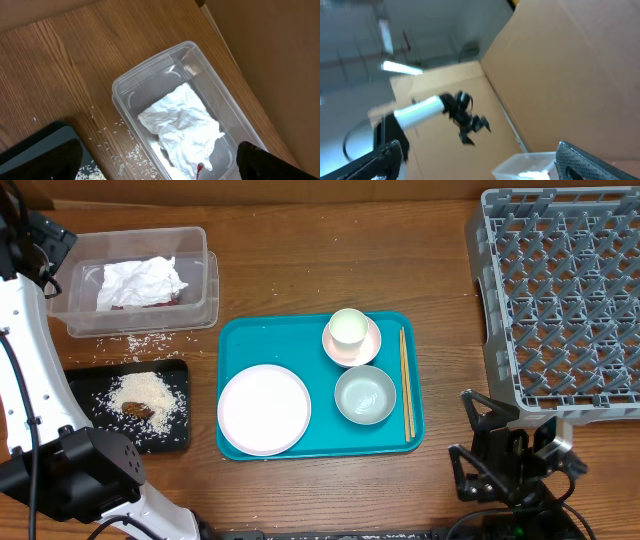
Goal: Sort waste into correct bins and load items into the dishwasher
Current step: 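Move the right gripper to the small white bowl and grasp it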
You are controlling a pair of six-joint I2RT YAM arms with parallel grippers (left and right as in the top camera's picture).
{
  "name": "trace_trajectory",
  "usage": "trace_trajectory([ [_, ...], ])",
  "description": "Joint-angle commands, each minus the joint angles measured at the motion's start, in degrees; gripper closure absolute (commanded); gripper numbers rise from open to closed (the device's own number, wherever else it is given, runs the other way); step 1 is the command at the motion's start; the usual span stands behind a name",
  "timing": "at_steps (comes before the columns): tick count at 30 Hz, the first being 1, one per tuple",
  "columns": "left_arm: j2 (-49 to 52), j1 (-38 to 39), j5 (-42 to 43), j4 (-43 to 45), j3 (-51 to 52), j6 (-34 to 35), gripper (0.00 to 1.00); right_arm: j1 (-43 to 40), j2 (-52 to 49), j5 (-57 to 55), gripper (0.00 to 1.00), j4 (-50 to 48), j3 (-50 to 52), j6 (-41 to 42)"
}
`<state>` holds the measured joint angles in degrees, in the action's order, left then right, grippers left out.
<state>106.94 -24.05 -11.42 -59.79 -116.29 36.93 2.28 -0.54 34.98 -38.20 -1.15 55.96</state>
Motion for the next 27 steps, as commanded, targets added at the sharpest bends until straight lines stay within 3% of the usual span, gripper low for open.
trace_trajectory([
  [1, 0.33, -0.15, -0.76, 0.04, -0.22, -0.94, 0.0, -0.11, -0.11, -5.62, 0.0, 1.84, -5.46, 5.55],
  [3, 0.33, -0.15, -0.76, 0.02, -0.22, -0.94, 0.0, -0.11, -1.38, -5.53, 0.0, 6.43, -10.21, 1.79],
  [7, 0.33, -0.15, -0.76, 0.04, -0.22, -0.94, 0.0, -0.11, -7.76, -4.9, 0.0, 24.98, -24.68, -9.38],
  [18, 0.33, -0.15, -0.76, 0.04, -0.22, -0.94, 0.0, 2.16, -45.94, 15.98, 0.0, 75.65, -71.08, -34.69],
  [22, 0.33, -0.15, -0.76, 0.04, -0.22, -0.94, 0.0, 10.58, -55.54, 3.8, 0.01, 89.02, -79.17, -40.39],
  [27, 0.33, -0.15, -0.76, 0.04, -0.22, -0.94, 0.0, 28.24, -64.3, -24.63, 0.0, 94.12, -80.56, -35.93],
])
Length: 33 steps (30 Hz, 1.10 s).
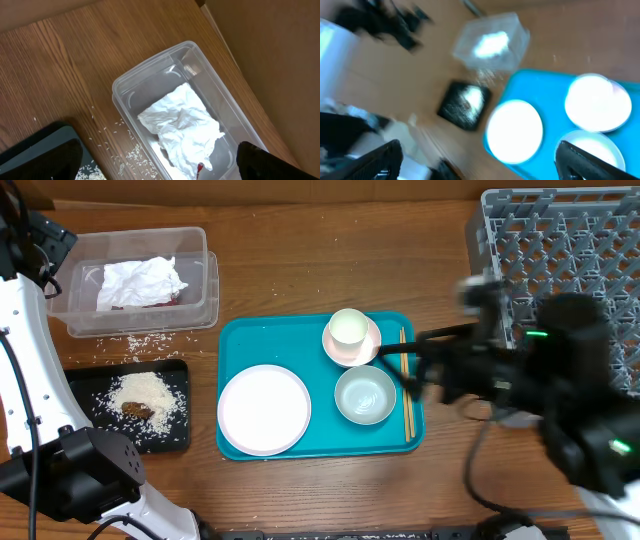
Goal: Sort waste into correct bins and load items into the dishwasher
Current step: 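Move the right gripper to the small white bowl and grasp it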
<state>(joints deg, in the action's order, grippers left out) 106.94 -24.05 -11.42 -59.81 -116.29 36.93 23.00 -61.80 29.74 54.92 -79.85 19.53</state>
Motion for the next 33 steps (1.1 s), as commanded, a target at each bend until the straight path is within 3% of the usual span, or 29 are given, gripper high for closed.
trace_trajectory([
  [1, 0.33, -0.15, -0.76, 0.07, -0.22, -0.94, 0.0, 11.56, -5.75, -25.99, 0.0, 1.84, -1.86, 3.34],
  [5, 0.33, -0.15, -0.76, 0.07, -0.22, -0.94, 0.0, 21.09, -17.25, -38.86, 0.0, 2.62, -1.86, 10.27],
  [12, 0.33, -0.15, -0.76, 0.04, -0.22, -0.94, 0.0, 24.28, -31.8, -36.22, 0.0, -0.02, -1.88, 10.75],
  [17, 0.33, -0.13, -0.76, 0.04, -0.22, -0.94, 0.0, 24.28, -35.19, -27.76, 0.0, -0.37, -1.86, 10.58],
  [20, 0.33, -0.15, -0.76, 0.07, -0.22, -0.94, 0.0, 24.28, -36.96, -29.22, 0.16, 0.98, -1.7, 10.58],
  [29, 0.33, -0.31, -0.76, 0.04, -0.22, -0.94, 0.0, 24.28, -41.66, -30.88, 0.13, 1.31, 1.36, 14.23],
  [33, 0.33, -0.31, -0.76, 0.07, -0.22, -0.94, 0.0, 24.28, -41.88, -31.39, 0.19, 0.87, 1.97, 14.21],
])
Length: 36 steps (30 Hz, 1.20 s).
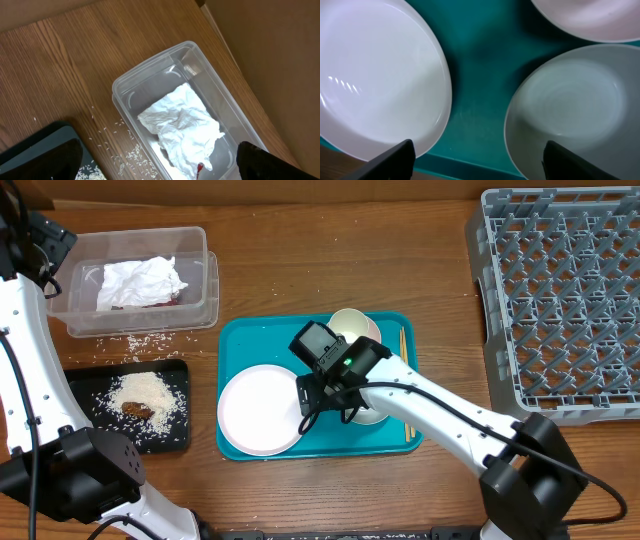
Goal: Sort waste into correct bins and load items into the dishwasher
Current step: 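Move the right gripper to the small white bowl and grasp it, then carry the white bowl right and place it in the grey dish rack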
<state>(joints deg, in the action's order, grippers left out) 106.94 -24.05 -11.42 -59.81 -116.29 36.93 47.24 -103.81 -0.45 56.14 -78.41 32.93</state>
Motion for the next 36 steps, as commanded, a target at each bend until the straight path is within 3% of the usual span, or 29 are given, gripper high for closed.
trace_trajectory([
  [1, 0.33, -0.31, -0.76, 0.04, -0.22, -0.94, 0.0, 0.04, 0.11, -1.46, 0.2, -0.35, 0.59, 0.81],
  [5, 0.33, -0.31, -0.74, 0.04, -0.22, -0.94, 0.0, 0.04, 0.11, -3.74, 0.35, -0.74, 2.4, 0.85],
  [11, 0.33, -0.31, -0.76, 0.04, -0.22, -0.94, 0.0, 0.04, 0.11, -3.76, 0.36, -4.48, 6.97, 1.9],
  [16, 0.33, -0.31, -0.76, 0.07, -0.22, -0.94, 0.0, 0.07, 0.11, -3.78, 0.47, -4.79, 7.28, 1.9],
  [28, 0.33, -0.31, -0.76, 0.07, -0.22, -0.94, 0.0, 0.07, 0.13, -3.82, 0.51, -6.16, 10.86, 1.88],
  [36, 0.33, -0.31, -0.76, 0.07, -0.22, -0.94, 0.0, 0.07, 0.17, -3.23, 0.7, -5.07, 9.25, 2.32],
])
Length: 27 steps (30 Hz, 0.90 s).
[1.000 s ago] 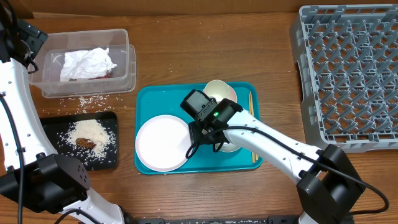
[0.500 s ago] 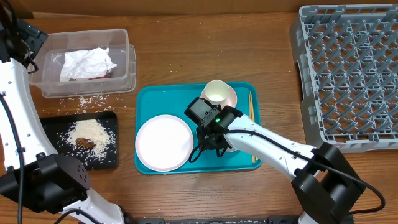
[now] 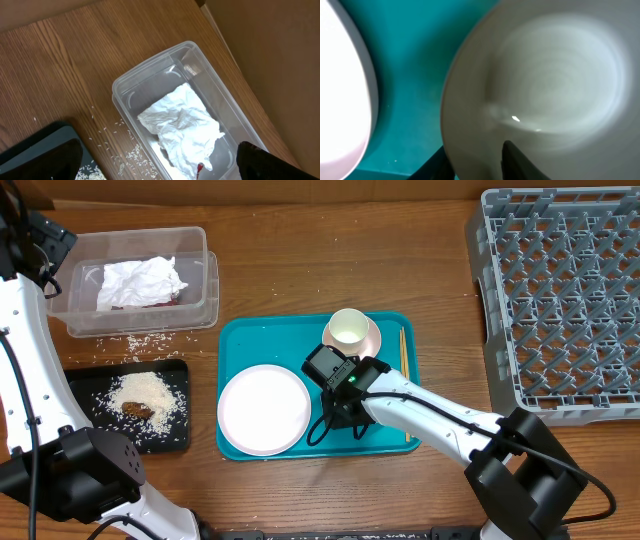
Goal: Sort waste into correct bins and load items into the dishwasher
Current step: 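Carry the white bowl right and place it in the grey dish rack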
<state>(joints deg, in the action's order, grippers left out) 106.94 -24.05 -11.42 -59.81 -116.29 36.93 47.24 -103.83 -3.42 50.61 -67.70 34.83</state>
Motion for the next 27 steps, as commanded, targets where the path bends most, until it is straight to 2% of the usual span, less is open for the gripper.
trace_trajectory([
  [1, 0.33, -0.31, -0.76, 0.04, -0.22, -0.94, 0.0, 0.07, 0.2, -0.09, 0.73, 0.96, -2.12, 0.39],
  [4, 0.33, -0.31, -0.76, 0.07, -0.22, -0.94, 0.0, 0.07, 0.22, 0.33, 0.94, 3.34, -4.63, 0.39],
  [5, 0.33, -0.31, -0.76, 0.07, -0.22, -0.94, 0.0, 0.07, 0.22, 0.48, 0.96, 4.31, -5.6, 0.39],
  [12, 0.33, -0.31, -0.76, 0.04, -0.22, -0.94, 0.0, -0.24, 0.24, 0.37, 0.96, 12.55, -13.55, 0.31],
  [17, 0.33, -0.31, -0.76, 0.07, -0.22, -0.94, 0.0, -3.63, 1.22, -5.99, 0.96, 21.2, -22.56, 0.33],
  [23, 0.33, -0.31, -0.76, 0.04, -0.22, -0.94, 0.0, -15.23, 4.96, -8.52, 0.96, 26.67, -35.93, -8.26],
  [27, 0.33, -0.31, -0.76, 0.07, -0.22, -0.94, 0.0, -28.7, 6.99, -7.32, 0.96, 26.21, -42.71, -11.41],
])
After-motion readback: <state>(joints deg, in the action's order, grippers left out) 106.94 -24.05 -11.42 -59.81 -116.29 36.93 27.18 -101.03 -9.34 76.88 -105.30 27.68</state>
